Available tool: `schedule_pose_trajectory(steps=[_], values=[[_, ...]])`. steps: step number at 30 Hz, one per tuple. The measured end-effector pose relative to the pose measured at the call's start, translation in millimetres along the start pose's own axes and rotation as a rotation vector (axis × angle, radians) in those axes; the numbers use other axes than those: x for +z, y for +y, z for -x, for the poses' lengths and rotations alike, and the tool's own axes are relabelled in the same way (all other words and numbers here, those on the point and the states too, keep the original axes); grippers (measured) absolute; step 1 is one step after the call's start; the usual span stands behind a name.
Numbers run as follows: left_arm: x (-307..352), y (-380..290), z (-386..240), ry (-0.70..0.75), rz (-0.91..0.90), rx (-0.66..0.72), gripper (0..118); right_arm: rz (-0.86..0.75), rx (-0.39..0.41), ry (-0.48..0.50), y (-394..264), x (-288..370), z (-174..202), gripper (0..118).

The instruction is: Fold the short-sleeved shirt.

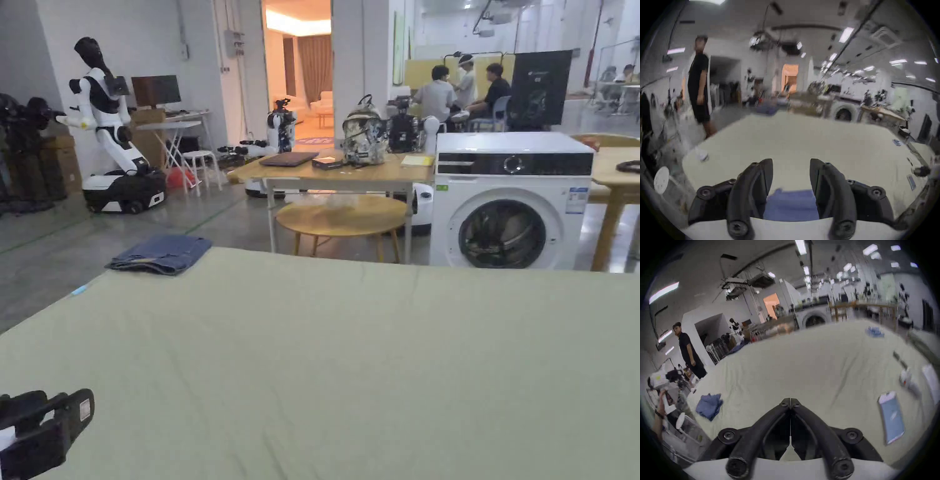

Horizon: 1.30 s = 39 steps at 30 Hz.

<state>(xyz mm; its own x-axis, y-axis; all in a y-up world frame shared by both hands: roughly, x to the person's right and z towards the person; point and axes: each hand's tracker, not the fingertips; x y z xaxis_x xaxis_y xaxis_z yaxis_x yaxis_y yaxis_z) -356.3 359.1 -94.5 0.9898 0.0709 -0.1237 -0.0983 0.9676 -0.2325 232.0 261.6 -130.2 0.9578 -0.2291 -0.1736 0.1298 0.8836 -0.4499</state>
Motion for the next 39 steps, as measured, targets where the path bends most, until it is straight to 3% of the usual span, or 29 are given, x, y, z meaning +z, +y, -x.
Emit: schedule_pose_trajectory(steps=[3,5,7,8,10,14,33,34,35,36,37,38,39], values=[[18.0,9.3,-64.0,-0.032,-0.149,-0.096,45,-0.130,0.111,-0.045,25.2,11.9,17.7,0],[23.3,10.4,-104.1,-0.079,-0.204,-0.152,38,-0.198,0.159,-0.077,35.3,18.5,27.2,0],[24.1,11.2,-135.5,-0.106,-0.227,-0.157,8,-0.242,0.173,-0.094,38.3,20.1,29.8,0],[18.3,5.4,-134.7,-0.135,-0.231,-0.134,0,-0.254,0.172,-0.091,38.7,21.2,30.8,0],[16.4,0.7,-149.4,-0.187,-0.231,-0.089,0,-0.281,0.178,-0.105,38.1,25.6,35.1,0],[16.8,-10.2,-168.7,-0.159,-0.232,-0.132,0,-0.325,0.201,-0.137,29.7,30.6,38.8,0],[13.9,-8.1,-171.7,-0.175,-0.194,-0.127,0,-0.336,0.194,-0.180,35.8,31.4,38.4,1],[13.9,-8.4,-172.2,-0.159,-0.198,-0.132,7,-0.342,0.198,-0.186,35.7,31.3,38.2,10],[14.2,-8.1,-171.2,-0.163,-0.198,-0.136,29,-0.343,0.202,-0.185,35.9,31.0,38.0,29],[14.6,-8.0,-170.4,-0.188,-0.199,-0.137,50,-0.343,0.203,-0.181,36.3,31.1,37.4,61],[14.4,-8.0,-170.9,-0.207,-0.200,-0.119,57,-0.341,0.200,-0.175,37.3,30.8,36.6,78],[14.6,-8.2,-171.2,-0.201,-0.207,-0.106,71,-0.339,0.190,-0.166,38.2,30.4,35.9,85],[14.9,-8.5,-171.7,-0.200,-0.212,-0.103,95,-0.345,0.184,-0.159,38.2,30.7,36.0,89]])
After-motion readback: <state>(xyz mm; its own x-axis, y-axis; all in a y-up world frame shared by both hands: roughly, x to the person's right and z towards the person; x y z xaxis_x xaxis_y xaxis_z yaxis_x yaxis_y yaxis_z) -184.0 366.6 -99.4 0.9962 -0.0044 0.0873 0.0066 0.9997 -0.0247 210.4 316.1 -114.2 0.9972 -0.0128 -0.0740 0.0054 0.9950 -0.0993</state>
